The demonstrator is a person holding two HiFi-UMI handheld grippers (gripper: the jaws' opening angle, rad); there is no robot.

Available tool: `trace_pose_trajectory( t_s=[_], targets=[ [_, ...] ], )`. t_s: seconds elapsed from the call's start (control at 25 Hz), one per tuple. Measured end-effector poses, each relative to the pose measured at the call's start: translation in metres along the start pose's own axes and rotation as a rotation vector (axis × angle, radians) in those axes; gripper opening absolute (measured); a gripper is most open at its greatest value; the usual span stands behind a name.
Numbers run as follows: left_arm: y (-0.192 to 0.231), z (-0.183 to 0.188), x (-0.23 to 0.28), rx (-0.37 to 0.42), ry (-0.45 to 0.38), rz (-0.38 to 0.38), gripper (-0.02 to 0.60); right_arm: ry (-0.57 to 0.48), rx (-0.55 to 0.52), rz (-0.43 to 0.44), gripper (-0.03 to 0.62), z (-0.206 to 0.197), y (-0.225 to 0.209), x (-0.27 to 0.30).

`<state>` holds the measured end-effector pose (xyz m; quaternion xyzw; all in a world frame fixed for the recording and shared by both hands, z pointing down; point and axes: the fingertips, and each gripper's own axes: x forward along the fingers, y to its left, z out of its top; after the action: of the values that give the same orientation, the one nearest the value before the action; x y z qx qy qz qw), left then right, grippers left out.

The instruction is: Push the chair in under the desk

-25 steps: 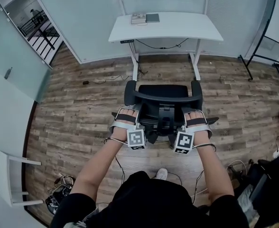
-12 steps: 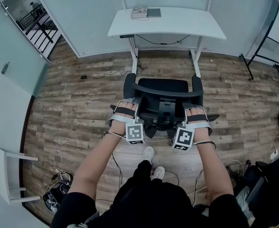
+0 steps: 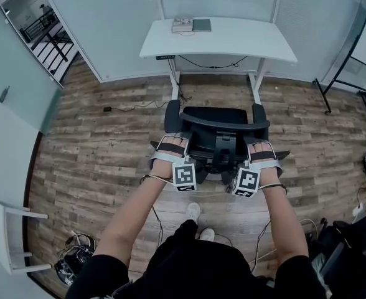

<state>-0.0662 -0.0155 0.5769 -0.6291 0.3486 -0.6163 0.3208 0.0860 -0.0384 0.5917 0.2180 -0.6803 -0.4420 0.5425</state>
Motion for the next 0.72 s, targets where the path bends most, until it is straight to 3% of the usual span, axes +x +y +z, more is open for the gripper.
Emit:
trace_pose_trajectory(
  t_s=[0.72],
  targets=[
    [0.055,-0.011,0.084,0.016,-0.027,0.008,0.376,0.016,0.029,0.007,0.41,-0.022,-0.047,0.08]
  ],
)
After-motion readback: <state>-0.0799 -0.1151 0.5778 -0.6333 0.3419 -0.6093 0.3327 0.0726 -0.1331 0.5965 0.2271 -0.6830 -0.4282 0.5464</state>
